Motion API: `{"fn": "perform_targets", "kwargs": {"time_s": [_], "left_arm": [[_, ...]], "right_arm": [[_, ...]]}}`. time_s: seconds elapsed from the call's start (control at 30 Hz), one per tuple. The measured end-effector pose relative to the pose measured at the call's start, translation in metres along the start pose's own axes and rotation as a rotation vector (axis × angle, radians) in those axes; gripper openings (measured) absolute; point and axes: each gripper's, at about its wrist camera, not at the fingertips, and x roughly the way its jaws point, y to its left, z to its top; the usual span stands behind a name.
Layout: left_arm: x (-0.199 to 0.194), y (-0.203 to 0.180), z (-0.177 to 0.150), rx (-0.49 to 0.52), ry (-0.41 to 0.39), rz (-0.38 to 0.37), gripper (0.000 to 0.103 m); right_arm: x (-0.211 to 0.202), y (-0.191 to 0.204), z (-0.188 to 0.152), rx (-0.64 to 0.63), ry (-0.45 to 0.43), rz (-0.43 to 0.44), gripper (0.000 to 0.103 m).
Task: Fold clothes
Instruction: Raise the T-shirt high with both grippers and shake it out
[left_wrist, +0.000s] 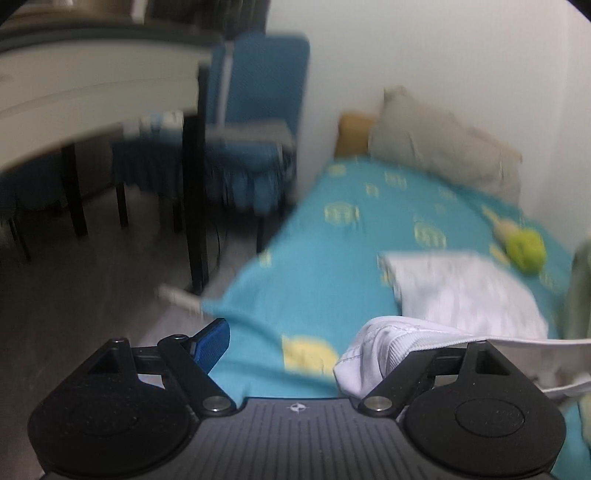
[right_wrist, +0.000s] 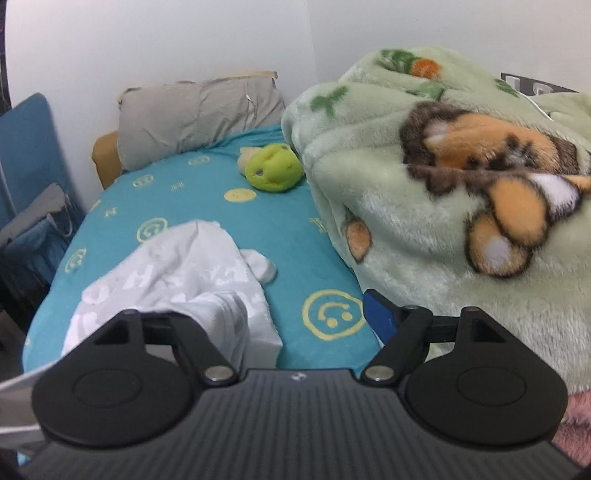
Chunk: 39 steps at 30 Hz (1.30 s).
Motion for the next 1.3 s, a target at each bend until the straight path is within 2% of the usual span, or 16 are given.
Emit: {"fn": "perform_targets", "kwargs": {"time_s": [0.1, 0.27, 0.47, 0.63, 0.73, 0.83, 0.9, 1.0, 1.07, 1.17, 1.3], "left_arm": [[-0.024, -0.003, 0.029, -0.027, -0.147, 0.001, 0.085], [-0.089, -0.008, 0.113, -0.123, -0.359, -0.070, 0.085], [-0.204, -0.011, 0.226, -0.111, -0.589, -0.114, 0.085], [-0.319, -0.008, 0.300, -0.082, -0.724, -0.097, 0.086], [-0.386, -0.006, 0.331, -0.068, -0.746, -0.091, 0.088], [-0.442, -0.005, 0.347, -0.041, -0.768, -0.097, 0.088], [-0.473, -0.009, 0.343, -0.011, -0.781, -0.069, 0.088], [-0.490, 0.000, 0.344, -0.004, -0.771, -0.041, 0.088], [-0.477, 0.002, 0.340, -0.027, -0.717, -0.047, 0.088], [-0.434, -0.001, 0.334, -0.039, -0.623, -0.034, 0.088], [-0.357, -0.008, 0.321, -0.038, -0.584, 0.009, 0.088]], "right_arm": [[-0.029, 0.006, 0.029, -0.004, -0.120, 0.046, 0.077], [-0.104, 0.015, 0.106, -0.011, -0.329, 0.126, 0.077], [-0.225, 0.015, 0.204, -0.033, -0.556, 0.212, 0.077], [-0.333, 0.007, 0.271, -0.059, -0.625, 0.287, 0.077], [-0.399, 0.001, 0.295, -0.059, -0.670, 0.309, 0.077], [-0.453, -0.011, 0.311, -0.029, -0.683, 0.329, 0.078], [-0.467, -0.015, 0.315, -0.027, -0.657, 0.335, 0.078], [-0.479, -0.019, 0.317, -0.044, -0.617, 0.334, 0.078], [-0.470, -0.014, 0.311, -0.074, -0.584, 0.325, 0.078], [-0.441, -0.006, 0.303, -0.092, -0.515, 0.333, 0.078], [-0.373, 0.017, 0.295, -0.082, -0.428, 0.305, 0.078]]}}
